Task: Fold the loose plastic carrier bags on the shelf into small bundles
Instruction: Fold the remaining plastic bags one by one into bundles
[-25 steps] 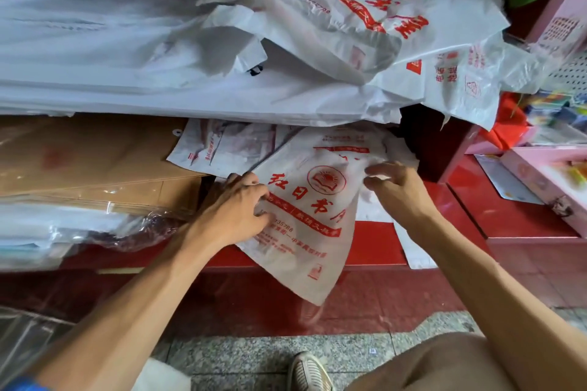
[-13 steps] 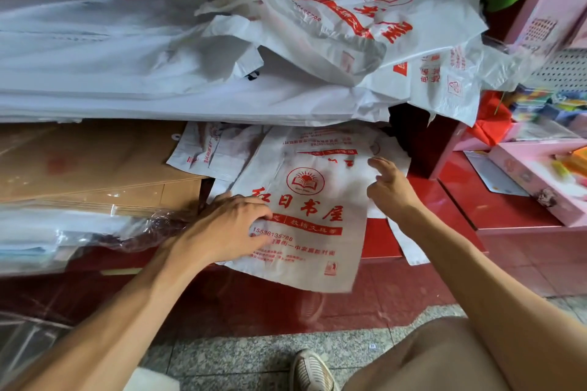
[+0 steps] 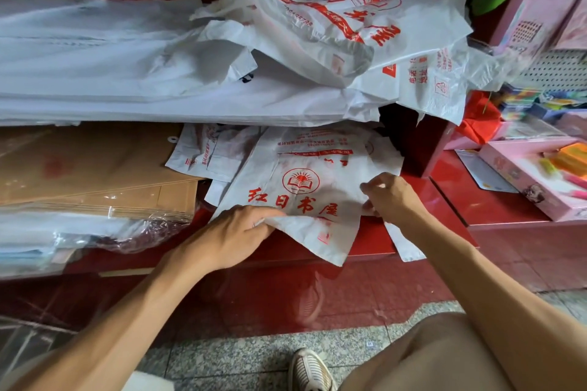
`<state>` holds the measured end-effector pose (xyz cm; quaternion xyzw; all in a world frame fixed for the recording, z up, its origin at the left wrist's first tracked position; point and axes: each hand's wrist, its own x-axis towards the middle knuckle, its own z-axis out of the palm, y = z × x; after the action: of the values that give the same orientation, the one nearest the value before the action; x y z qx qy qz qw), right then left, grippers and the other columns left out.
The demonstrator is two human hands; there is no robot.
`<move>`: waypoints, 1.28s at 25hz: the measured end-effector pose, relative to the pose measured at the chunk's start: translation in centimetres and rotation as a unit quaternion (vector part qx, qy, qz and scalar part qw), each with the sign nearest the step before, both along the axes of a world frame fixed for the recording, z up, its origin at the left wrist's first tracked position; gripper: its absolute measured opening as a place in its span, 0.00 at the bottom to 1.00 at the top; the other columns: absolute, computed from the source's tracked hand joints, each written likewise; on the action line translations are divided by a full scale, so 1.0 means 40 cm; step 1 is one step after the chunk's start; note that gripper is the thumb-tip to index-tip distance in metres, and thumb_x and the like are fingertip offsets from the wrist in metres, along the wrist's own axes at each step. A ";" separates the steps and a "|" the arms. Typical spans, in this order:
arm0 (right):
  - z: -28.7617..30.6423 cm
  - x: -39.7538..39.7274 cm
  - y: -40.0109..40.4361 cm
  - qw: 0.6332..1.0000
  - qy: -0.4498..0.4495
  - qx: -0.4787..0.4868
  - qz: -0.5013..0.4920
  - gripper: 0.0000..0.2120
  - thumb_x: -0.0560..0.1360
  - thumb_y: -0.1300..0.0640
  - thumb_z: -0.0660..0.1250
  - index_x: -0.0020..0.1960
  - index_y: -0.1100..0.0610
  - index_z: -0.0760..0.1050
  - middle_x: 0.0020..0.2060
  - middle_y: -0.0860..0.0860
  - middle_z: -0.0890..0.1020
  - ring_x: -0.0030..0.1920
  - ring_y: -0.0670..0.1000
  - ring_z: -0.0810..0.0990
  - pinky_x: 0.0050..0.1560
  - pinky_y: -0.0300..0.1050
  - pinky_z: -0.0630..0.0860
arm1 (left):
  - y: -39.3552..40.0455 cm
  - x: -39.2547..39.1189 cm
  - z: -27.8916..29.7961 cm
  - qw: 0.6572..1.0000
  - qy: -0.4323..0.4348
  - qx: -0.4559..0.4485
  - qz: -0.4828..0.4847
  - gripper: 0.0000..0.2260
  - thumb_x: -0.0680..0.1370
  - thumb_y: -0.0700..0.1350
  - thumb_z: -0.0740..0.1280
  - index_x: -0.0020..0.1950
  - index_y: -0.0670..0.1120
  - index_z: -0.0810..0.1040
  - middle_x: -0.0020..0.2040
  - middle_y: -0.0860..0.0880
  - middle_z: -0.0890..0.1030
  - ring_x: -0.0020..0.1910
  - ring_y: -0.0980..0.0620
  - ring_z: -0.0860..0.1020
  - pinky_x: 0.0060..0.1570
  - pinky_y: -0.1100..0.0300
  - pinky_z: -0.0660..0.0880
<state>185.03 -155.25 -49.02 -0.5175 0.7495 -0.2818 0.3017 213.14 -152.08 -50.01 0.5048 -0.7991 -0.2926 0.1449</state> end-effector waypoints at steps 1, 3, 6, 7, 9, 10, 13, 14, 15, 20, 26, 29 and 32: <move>0.004 -0.002 -0.002 0.997 -0.069 0.017 -0.019 0.12 0.79 0.49 0.62 0.56 0.56 0.75 0.37 0.54 0.85 0.36 0.54 0.83 0.36 0.44 0.76 | -0.001 0.001 -0.002 0.999 0.032 0.011 0.011 0.18 0.79 0.49 0.59 0.68 0.61 0.74 0.64 0.64 0.77 0.65 0.63 0.73 0.69 0.56 0.69; 0.016 0.001 -0.005 0.976 -0.208 0.051 -0.035 0.14 0.80 0.44 0.60 0.60 0.52 0.70 0.42 0.58 0.85 0.37 0.57 0.84 0.37 0.46 0.78 | 0.002 0.005 0.004 0.996 0.089 0.026 0.008 0.16 0.80 0.46 0.61 0.66 0.59 0.76 0.58 0.70 0.77 0.62 0.69 0.73 0.68 0.60 0.69; 0.021 0.000 -0.033 0.951 -0.302 0.020 -0.059 0.20 0.79 0.41 0.61 0.66 0.50 0.69 0.54 0.58 0.80 0.46 0.62 0.83 0.43 0.52 0.82 | 0.021 0.020 0.037 0.983 0.180 0.037 -0.013 0.12 0.79 0.48 0.64 0.60 0.55 0.82 0.54 0.67 0.81 0.59 0.67 0.77 0.62 0.65 0.71; 0.019 0.002 -0.042 0.948 -0.310 0.008 -0.070 0.21 0.79 0.41 0.62 0.66 0.51 0.69 0.55 0.58 0.79 0.46 0.62 0.83 0.43 0.52 0.82 | 0.028 0.029 0.045 0.980 0.193 0.039 -0.024 0.13 0.77 0.53 0.64 0.59 0.56 0.82 0.55 0.63 0.83 0.60 0.62 0.78 0.62 0.61 0.72; 0.017 0.012 -0.048 0.940 -0.336 0.030 -0.051 0.19 0.79 0.41 0.61 0.62 0.53 0.73 0.50 0.57 0.79 0.41 0.58 0.82 0.39 0.49 0.81 | 0.039 0.047 0.053 0.983 0.176 0.039 -0.045 0.15 0.74 0.59 0.63 0.58 0.60 0.80 0.56 0.59 0.83 0.60 0.58 0.79 0.63 0.56 0.72; 0.019 0.022 -0.046 0.937 -0.345 0.048 -0.030 0.17 0.79 0.42 0.61 0.59 0.53 0.75 0.47 0.55 0.80 0.40 0.57 0.82 0.39 0.48 0.80 | 0.044 0.058 0.051 0.985 0.160 0.046 -0.053 0.16 0.73 0.61 0.63 0.58 0.60 0.80 0.56 0.58 0.83 0.60 0.57 0.79 0.63 0.54 0.71; 0.021 0.052 -0.070 0.928 -0.373 -0.006 0.012 0.15 0.77 0.46 0.65 0.61 0.53 0.77 0.51 0.51 0.83 0.52 0.54 0.82 0.54 0.49 0.79 | 0.062 0.078 0.041 0.988 0.118 0.063 -0.078 0.16 0.72 0.64 0.64 0.57 0.64 0.81 0.56 0.58 0.84 0.59 0.55 0.80 0.62 0.53 0.73; 0.024 0.060 -0.082 0.923 -0.380 -0.051 0.026 0.17 0.75 0.48 0.67 0.62 0.51 0.77 0.56 0.50 0.82 0.58 0.53 0.80 0.61 0.52 0.76 | 0.070 0.080 0.038 0.988 0.103 0.067 -0.089 0.14 0.72 0.65 0.64 0.56 0.68 0.80 0.56 0.61 0.83 0.59 0.59 0.79 0.62 0.58 0.73; 0.028 0.067 -0.093 0.918 -0.383 -0.090 0.041 0.19 0.73 0.50 0.69 0.63 0.49 0.77 0.61 0.48 0.80 0.63 0.51 0.77 0.67 0.54 0.71 | 0.075 0.085 0.030 0.989 0.085 0.070 -0.094 0.13 0.72 0.64 0.63 0.55 0.70 0.80 0.57 0.64 0.81 0.60 0.62 0.78 0.62 0.63 0.71; 0.000 0.095 -0.119 0.952 -0.265 -0.147 0.036 0.27 0.72 0.57 0.69 0.71 0.51 0.71 0.74 0.49 0.67 0.72 0.51 0.66 0.73 0.51 0.63 | 0.094 0.098 -0.015 0.994 -0.051 0.016 -0.093 0.15 0.78 0.58 0.58 0.64 0.68 0.70 0.67 0.73 0.66 0.68 0.78 0.58 0.71 0.73 0.52; 0.029 0.108 -0.050 0.981 0.012 -0.162 0.111 0.16 0.75 0.59 0.68 0.63 0.56 0.78 0.57 0.51 0.82 0.55 0.51 0.81 0.51 0.38 0.74 | 0.080 0.033 -0.050 0.989 -0.125 -0.068 -0.036 0.33 0.75 0.68 0.45 0.76 0.57 0.63 0.77 0.59 0.59 0.76 0.62 0.54 0.76 0.60 0.49; 0.036 0.138 0.035 0.939 0.008 -0.039 0.343 0.20 0.74 0.48 0.72 0.64 0.50 0.76 0.56 0.44 0.81 0.54 0.43 0.80 0.57 0.40 0.75 | 0.052 0.000 -0.065 0.984 -0.154 -0.085 -0.015 0.36 0.71 0.69 0.41 0.77 0.60 0.60 0.79 0.56 0.58 0.78 0.52 0.54 0.76 0.51 0.52; 0.000 0.136 0.074 0.869 0.223 0.024 0.442 0.40 0.68 0.40 0.73 0.75 0.45 0.62 0.71 0.43 0.69 0.70 0.46 0.67 0.69 0.48 0.67 | 0.038 -0.025 -0.063 0.986 -0.119 -0.110 -0.025 0.29 0.76 0.63 0.45 0.75 0.61 0.63 0.78 0.58 0.59 0.77 0.54 0.55 0.75 0.54 0.51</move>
<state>190.48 -152.29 -49.00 -0.8360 0.4966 0.0216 0.2322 212.16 -150.55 -52.51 0.4968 -0.8503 -0.1445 0.0962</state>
